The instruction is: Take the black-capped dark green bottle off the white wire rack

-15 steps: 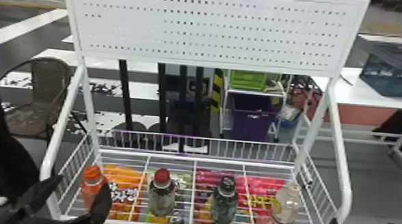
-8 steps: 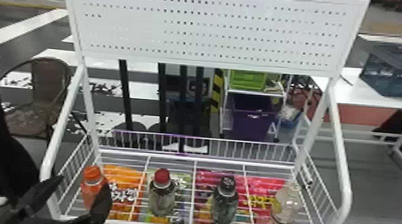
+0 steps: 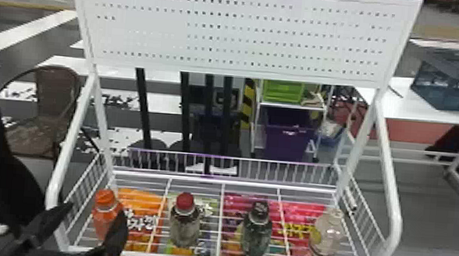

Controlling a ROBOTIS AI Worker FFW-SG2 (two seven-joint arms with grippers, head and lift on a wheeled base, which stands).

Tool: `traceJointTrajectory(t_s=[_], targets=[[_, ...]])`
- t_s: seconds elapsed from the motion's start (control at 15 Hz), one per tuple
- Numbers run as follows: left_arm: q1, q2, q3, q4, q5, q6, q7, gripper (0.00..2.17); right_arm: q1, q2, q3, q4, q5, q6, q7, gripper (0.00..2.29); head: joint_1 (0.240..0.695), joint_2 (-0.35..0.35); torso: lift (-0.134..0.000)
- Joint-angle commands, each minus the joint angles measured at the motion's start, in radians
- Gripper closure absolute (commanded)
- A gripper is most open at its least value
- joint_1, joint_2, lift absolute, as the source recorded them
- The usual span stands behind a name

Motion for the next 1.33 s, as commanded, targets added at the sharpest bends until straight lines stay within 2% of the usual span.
traceJointTrajectory(t_s=[0.0, 0.33, 0.53, 0.67, 1.0, 1.07, 1.13, 1.27], targets=[[-0.004, 0.001, 0.000, 0.009, 0.000, 0.000, 0.000, 0.14, -0.089, 0.022, 0.019, 0.084, 0.001, -0.002, 0.000, 0.11, 0.499, 0.000, 0.000], [0.002, 0.011, 0.006, 0.020, 0.008, -0.003, 0.000, 0.14, -0.199, 0.041, 0.041, 0.172, -0.014, 0.016, 0.000, 0.12, 0.499, 0.000, 0.000], [0.004, 0.018, 0.009, 0.023, 0.014, -0.012, 0.000, 0.14, -0.256, 0.050, 0.050, 0.226, -0.029, 0.031, 0.023, 0.11, 0.499, 0.000, 0.000], [-0.001, 0.024, 0.009, 0.031, 0.020, -0.015, 0.000, 0.14, -0.294, 0.059, 0.050, 0.265, -0.045, 0.038, 0.063, 0.11, 0.499, 0.000, 0.000], [-0.005, 0.028, 0.009, 0.040, 0.023, -0.021, 0.000, 0.14, -0.391, 0.079, 0.076, 0.362, -0.045, 0.099, 0.072, 0.12, 0.499, 0.000, 0.000], [-0.005, 0.028, 0.010, 0.038, 0.023, -0.021, 0.000, 0.14, -0.393, 0.079, 0.076, 0.364, -0.045, 0.102, 0.072, 0.20, 0.499, 0.000, 0.000], [-0.005, 0.028, 0.012, 0.038, 0.023, -0.021, 0.000, 0.14, -0.389, 0.077, 0.077, 0.358, -0.046, 0.117, 0.072, 0.41, 0.499, 0.000, 0.000], [-0.007, 0.028, 0.012, 0.040, 0.023, -0.021, 0.000, 0.14, -0.365, 0.074, 0.079, 0.321, -0.048, 0.133, 0.069, 1.09, 0.499, 0.000, 0.000]])
